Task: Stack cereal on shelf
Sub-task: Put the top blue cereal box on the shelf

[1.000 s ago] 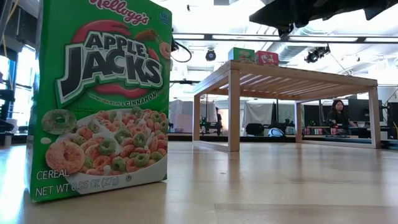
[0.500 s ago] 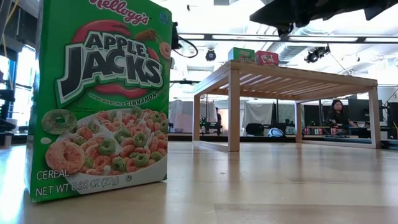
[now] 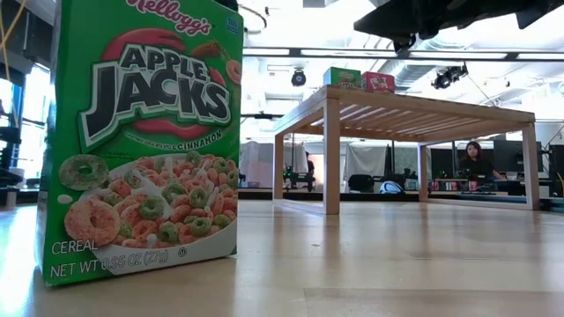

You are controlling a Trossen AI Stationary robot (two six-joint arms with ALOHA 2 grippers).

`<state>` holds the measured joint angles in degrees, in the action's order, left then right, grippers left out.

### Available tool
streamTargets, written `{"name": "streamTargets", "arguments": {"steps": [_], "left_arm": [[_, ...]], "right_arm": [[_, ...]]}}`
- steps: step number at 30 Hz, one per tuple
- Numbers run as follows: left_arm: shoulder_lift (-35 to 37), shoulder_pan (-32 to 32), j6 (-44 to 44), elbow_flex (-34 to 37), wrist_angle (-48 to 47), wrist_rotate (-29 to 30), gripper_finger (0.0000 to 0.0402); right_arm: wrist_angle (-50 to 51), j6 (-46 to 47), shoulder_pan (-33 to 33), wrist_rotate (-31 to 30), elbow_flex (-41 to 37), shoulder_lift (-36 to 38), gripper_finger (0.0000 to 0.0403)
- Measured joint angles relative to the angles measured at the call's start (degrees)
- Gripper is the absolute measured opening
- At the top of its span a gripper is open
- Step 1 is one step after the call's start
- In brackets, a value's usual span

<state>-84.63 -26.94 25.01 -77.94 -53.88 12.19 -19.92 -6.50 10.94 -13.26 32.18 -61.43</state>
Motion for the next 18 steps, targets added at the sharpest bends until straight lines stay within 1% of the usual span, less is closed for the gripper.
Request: {"name": "streamTargets", "arguments": {"steps": [4, 8, 12, 18], "left_arm": [[0.1, 0.2, -7.7, -8.7, -5.7, 0.0, 0.0122], [-0.5, 0.7, -12.8, -18.1, -10.0, 0.0, 0.0122], [-3.1, 1.7, -14.0, -26.6, -12.6, 0.4, 0.0122], [-11.6, 3.6, -13.6, -37.7, -14.9, 0.5, 0.0122]], "right_arm": [[0.0, 0.0, 0.0, 0.0, 0.0, 0.0, 0.0], [0.0, 0.0, 0.0, 0.0, 0.0, 0.0, 0.0], [0.0, 0.0, 0.0, 0.0, 0.0, 0.0, 0.0], [0.8, 0.0, 0.0, 0.0, 0.0, 0.0, 0.0]]}}
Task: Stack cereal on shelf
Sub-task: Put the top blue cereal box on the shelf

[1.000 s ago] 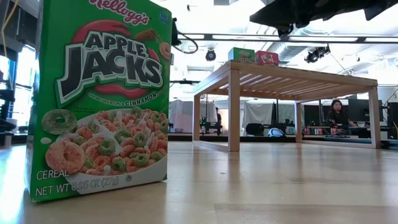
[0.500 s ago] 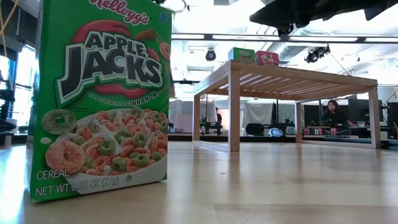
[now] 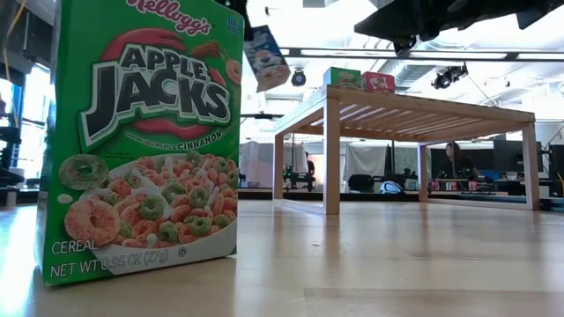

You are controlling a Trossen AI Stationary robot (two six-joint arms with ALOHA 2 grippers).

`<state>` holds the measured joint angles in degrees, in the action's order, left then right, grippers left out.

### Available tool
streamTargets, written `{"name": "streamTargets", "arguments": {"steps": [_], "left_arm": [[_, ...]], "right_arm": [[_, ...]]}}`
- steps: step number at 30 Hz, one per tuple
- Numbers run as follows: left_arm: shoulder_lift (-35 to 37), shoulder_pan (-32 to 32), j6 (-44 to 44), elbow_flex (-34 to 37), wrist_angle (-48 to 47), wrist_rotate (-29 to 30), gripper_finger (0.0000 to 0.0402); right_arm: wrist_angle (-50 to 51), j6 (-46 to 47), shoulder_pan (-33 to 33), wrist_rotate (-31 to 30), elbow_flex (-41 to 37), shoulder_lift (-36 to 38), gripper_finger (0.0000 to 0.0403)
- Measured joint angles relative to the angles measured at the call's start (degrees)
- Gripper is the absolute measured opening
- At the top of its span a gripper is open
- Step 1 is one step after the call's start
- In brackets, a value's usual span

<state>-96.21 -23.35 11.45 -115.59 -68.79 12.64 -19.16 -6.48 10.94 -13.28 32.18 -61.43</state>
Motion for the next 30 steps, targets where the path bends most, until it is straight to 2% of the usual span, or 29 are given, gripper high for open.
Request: {"name": "streamTargets", "arguments": {"steps": [7, 13, 23, 30], "left_arm": [[-10.8, 1.2, 0.7, -9.3, -2.4, 1.0, 0.0122], [-16.6, 2.9, 2.0, -13.4, -1.9, 2.4, 0.0122], [-18.6, 4.3, 2.6, -15.1, 0.3, 3.4, 0.0124], [-18.8, 4.6, 2.6, -15.0, 1.9, 5.7, 0.0155]], "right_arm": [[0.8, 0.0, 0.0, 0.0, 0.0, 0.0, 0.0], [1.5, 0.0, 0.0, 0.0, 0.0, 0.0, 0.0], [1.8, 0.0, 0.0, 0.0, 0.0, 0.0, 0.0], [1.8, 0.0, 0.0, 0.2, 0.0, 0.0, 0.0]]}}
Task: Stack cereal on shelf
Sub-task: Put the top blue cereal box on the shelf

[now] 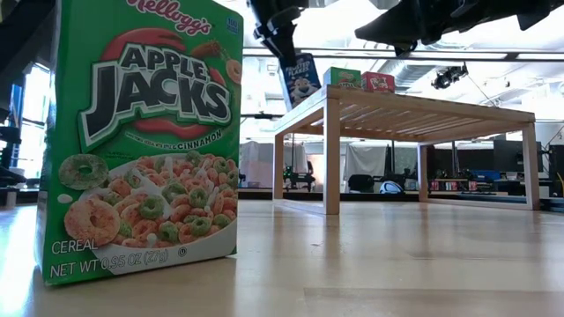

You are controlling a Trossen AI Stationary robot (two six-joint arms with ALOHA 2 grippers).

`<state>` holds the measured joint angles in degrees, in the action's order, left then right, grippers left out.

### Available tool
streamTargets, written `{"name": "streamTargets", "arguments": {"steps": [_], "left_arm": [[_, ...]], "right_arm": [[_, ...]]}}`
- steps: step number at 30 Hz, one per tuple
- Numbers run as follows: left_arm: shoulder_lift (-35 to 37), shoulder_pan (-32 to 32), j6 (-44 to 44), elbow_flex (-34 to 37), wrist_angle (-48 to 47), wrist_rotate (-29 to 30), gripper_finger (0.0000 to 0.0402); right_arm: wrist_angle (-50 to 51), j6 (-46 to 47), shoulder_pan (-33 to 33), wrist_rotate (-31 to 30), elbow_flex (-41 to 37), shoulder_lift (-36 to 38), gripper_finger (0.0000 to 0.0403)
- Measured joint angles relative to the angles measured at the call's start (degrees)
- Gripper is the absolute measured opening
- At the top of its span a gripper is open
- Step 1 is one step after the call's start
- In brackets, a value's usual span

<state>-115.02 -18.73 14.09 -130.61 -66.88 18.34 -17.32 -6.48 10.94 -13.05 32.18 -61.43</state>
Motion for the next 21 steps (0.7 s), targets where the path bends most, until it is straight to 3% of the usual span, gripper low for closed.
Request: {"name": "streamTargets", "arguments": {"steps": [10, 21], "left_arm": [[0.0, 1.2, 0.6, 0.0, 1.2, 0.0, 0.0197], [0.0, 0.7, 2.6, 0.0, 7.1, -3.8, 0.0202]], "right_arm": [[0.0, 0.0, 0.0, 0.0, 0.0, 0.0, 0.0], [0.4, 0.2, 0.0, 0.1, 0.0, 0.0, 0.0]]}}
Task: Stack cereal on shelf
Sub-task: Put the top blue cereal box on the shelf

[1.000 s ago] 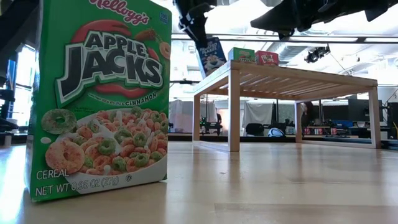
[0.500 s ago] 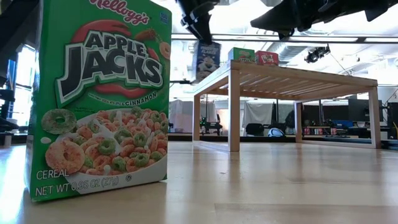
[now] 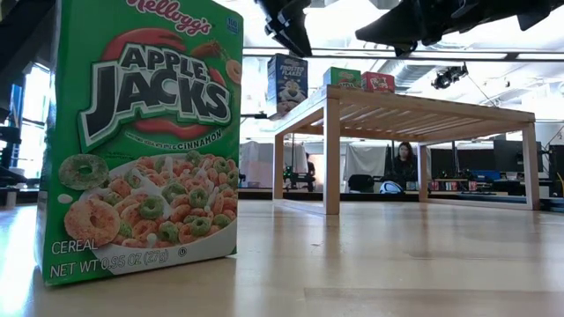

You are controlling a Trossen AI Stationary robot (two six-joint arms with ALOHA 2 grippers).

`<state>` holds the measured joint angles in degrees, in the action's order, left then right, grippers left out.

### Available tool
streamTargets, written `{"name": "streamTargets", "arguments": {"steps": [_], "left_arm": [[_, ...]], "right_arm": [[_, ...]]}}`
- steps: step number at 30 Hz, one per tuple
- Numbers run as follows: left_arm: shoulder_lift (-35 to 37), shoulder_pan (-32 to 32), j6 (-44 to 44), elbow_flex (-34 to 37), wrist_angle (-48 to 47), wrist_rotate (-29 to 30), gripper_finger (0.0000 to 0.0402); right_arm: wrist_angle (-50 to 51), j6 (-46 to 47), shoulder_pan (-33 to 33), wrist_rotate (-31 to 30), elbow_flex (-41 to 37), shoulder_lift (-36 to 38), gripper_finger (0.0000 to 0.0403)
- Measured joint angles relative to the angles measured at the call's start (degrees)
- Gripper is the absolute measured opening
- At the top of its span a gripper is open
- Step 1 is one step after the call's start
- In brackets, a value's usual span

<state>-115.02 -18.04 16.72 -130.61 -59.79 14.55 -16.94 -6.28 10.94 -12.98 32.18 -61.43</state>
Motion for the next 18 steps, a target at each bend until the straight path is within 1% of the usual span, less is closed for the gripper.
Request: {"name": "streamTargets", "arguments": {"steps": [4, 7, 9, 12, 13, 15, 18], "left_arm": [[0.9, 0.2, 2.0, 0.1, 3.6, 0.0, 0.0202], [3.0, 0.4, 2.3, 0.1, 3.6, -0.1, 0.0199], [4.9, 0.6, 1.3, 0.1, 2.4, -0.1, 0.0185], [8.9, 1.2, -2.1, 1.9, -0.4, -0.1, 0.0142], [10.7, 1.4, -3.4, 4.0, -1.1, -0.1, 0.0122], [14.6, 1.8, -5.4, 10.9, -0.2, 0.4, 0.0081], [21.7, 2.6, -8.4, 25.8, 7.9, 1.3, 0.0023]], "right_arm": [[0.0, 0.0, 0.0, 0.6, 0.0, 0.0, 0.0], [0.0, 0.0, 0.0, 1.1, 0.0, 0.0, 0.0], [0.2, -0.1, 0.0, 1.3, 0.0, 0.0, 0.0], [1.2, 0.0, 0.0, 1.8, 0.0, 0.0, 0.0], [1.8, 0.0, 0.0, 2.1, 0.0, 0.0, 0.0], [2.8, 0.5, 0.0, 2.1, 0.0, 0.0, 0.0], [4.2, 1.3, 0.0, 2.1, 0.0, 0.0, 0.0]]}}
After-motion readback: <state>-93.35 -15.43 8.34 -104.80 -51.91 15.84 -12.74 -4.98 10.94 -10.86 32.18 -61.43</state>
